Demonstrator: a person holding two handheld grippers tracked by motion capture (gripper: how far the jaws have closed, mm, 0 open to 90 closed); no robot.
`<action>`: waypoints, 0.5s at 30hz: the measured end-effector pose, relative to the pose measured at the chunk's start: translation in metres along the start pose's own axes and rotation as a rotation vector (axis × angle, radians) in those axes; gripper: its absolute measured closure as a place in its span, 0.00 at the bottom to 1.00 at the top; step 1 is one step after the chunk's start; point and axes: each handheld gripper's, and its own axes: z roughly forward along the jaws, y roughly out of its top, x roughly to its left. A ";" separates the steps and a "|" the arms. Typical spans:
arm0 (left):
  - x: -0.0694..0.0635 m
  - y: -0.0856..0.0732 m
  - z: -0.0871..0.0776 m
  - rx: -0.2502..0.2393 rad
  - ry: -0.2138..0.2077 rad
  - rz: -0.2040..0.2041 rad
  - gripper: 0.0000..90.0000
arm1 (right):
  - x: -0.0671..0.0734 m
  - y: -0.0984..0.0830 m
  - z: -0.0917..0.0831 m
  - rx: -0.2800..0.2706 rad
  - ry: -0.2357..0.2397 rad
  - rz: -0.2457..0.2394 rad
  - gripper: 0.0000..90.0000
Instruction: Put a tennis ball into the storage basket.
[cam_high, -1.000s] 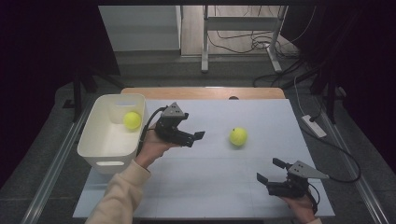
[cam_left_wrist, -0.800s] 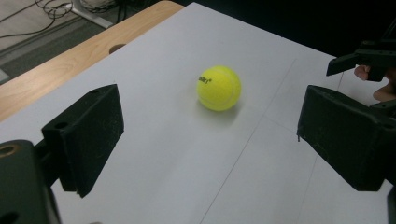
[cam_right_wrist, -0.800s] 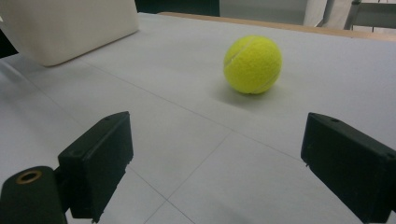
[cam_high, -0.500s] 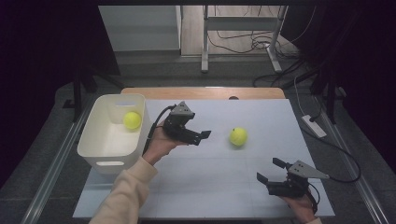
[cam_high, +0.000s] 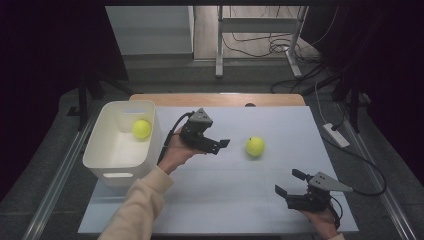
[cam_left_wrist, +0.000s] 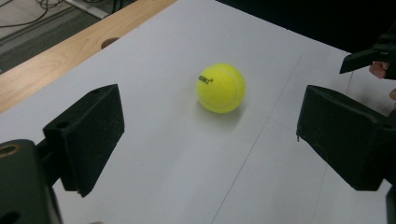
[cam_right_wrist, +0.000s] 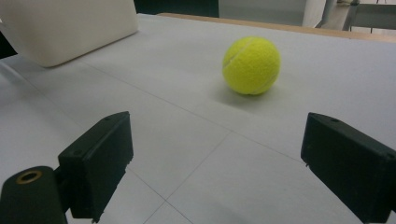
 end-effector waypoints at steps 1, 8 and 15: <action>0.000 0.001 0.001 0.003 -0.001 0.002 0.09 | 0.000 0.000 0.000 0.000 0.000 -0.001 0.10; -0.003 0.005 0.011 0.012 -0.009 0.010 0.09 | 0.000 0.000 -0.001 -0.004 -0.001 -0.002 0.10; -0.006 0.010 0.020 0.023 -0.015 0.021 0.09 | 0.000 0.000 -0.001 -0.006 -0.001 -0.002 0.10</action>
